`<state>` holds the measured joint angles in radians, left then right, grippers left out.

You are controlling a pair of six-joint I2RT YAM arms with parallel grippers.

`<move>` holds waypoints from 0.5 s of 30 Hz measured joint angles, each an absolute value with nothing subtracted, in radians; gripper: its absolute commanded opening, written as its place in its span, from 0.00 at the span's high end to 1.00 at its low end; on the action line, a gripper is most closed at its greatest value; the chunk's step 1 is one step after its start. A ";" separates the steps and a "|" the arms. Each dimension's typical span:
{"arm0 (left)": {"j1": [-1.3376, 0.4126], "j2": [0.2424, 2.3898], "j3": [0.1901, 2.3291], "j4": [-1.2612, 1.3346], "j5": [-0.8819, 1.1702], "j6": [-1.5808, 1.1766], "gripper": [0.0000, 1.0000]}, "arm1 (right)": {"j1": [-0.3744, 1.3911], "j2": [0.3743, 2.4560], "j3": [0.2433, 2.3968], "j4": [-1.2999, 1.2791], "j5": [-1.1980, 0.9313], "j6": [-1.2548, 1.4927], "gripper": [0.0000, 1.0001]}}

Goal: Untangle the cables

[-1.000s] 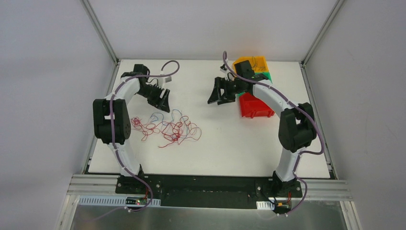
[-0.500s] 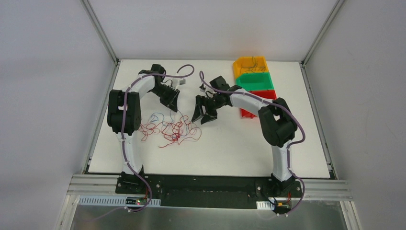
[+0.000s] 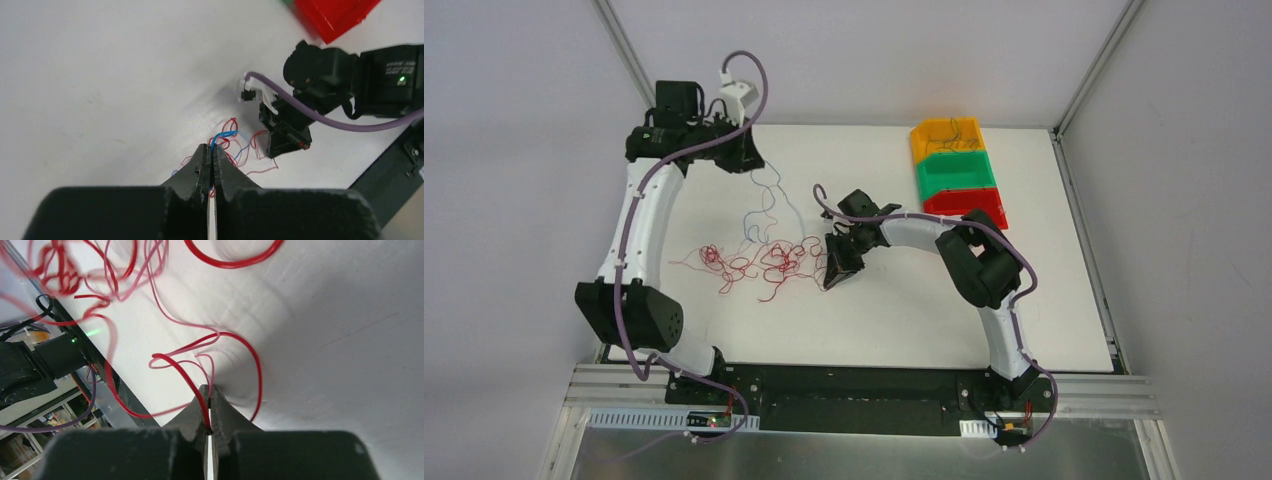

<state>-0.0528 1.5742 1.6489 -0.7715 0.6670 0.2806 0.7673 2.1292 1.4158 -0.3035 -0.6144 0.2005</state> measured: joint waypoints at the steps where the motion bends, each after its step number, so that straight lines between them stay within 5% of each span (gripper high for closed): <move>1: -0.043 1.548 1.681 -0.773 0.657 0.260 1.00 | 0.768 2.129 1.416 -0.303 -0.613 0.195 1.00; 15: 0.072 1.489 2.198 -0.761 0.432 0.057 1.00 | 0.783 2.103 1.378 -0.292 -0.617 0.120 1.00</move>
<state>0.0715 1.4891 2.1979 -0.7612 0.4316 0.0566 0.7826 2.1025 1.3777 -0.2924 -0.6167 0.1200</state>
